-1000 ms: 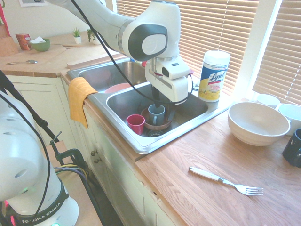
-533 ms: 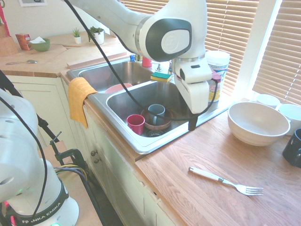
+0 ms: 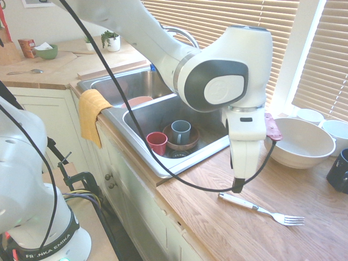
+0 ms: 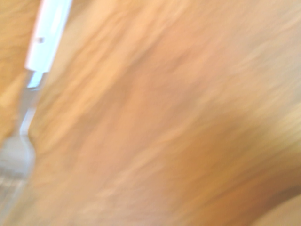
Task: Put the fork into the sink
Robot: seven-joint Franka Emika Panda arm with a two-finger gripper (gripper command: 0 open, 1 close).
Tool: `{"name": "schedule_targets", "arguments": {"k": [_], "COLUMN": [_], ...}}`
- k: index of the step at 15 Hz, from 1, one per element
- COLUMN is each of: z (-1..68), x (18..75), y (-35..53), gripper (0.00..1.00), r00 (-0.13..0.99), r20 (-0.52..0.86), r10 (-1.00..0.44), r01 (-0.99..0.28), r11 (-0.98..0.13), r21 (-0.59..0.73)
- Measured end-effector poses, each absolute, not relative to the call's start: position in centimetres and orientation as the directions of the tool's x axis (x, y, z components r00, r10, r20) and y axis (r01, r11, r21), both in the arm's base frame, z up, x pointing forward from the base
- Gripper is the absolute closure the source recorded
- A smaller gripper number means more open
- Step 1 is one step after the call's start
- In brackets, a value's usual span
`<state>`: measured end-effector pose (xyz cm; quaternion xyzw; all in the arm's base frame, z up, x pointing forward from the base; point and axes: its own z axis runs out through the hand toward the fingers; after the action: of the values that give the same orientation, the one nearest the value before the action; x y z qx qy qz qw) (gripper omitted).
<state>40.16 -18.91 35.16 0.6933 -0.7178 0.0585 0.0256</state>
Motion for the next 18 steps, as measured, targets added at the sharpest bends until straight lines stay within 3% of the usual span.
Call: {"name": "schedule_targets", "arguments": {"k": [2, 3, 18], "z": [33.9, 33.3, 31.3], "x": [39.1, 38.8, 38.1], "y": [-20.0, -20.3, -22.4], "gripper": [0.0, 1.0, 1.0], "r00": [-0.082, -0.096, -0.142], "r20": [0.095, 0.086, 0.045], "r10": [-0.992, -0.992, -0.989], "r01": [-0.996, -0.995, -0.987], "r11": [0.078, 0.092, 0.138], "r21": [-0.047, -0.044, -0.079]}}
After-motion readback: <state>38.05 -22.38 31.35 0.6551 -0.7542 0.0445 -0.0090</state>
